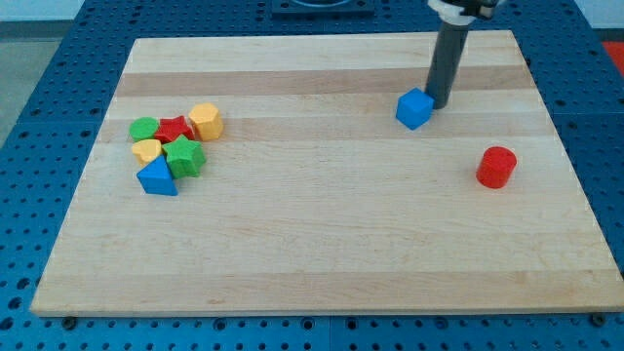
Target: Slide blue cube towards the center
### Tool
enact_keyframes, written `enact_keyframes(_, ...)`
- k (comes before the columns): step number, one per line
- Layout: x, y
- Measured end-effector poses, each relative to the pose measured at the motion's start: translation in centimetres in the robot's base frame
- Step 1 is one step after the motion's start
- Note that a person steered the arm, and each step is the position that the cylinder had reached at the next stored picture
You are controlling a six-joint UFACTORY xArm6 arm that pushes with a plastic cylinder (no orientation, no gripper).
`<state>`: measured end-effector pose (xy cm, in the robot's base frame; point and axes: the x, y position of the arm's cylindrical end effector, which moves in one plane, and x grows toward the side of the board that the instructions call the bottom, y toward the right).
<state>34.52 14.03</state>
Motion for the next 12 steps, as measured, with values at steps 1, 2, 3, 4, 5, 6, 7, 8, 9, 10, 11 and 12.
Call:
enact_keyframes(1, 0.0, -2.2)
enact_keyframes(2, 0.0, -4.4)
enact_keyframes(3, 0.0, -5.3)
enact_keyframes(4, -0.9, -1.5)
enact_keyframes(5, 2.1, -0.4)
enact_keyframes(6, 5.1, -1.5)
enact_keyframes(7, 5.2, -1.6)
enact_keyframes(8, 5.2, -1.7)
enact_keyframes(9, 4.0, -2.1)
enact_keyframes(10, 3.1, -3.4)
enact_keyframes(11, 2.6, -5.1)
enact_keyframes(12, 2.6, -7.8)
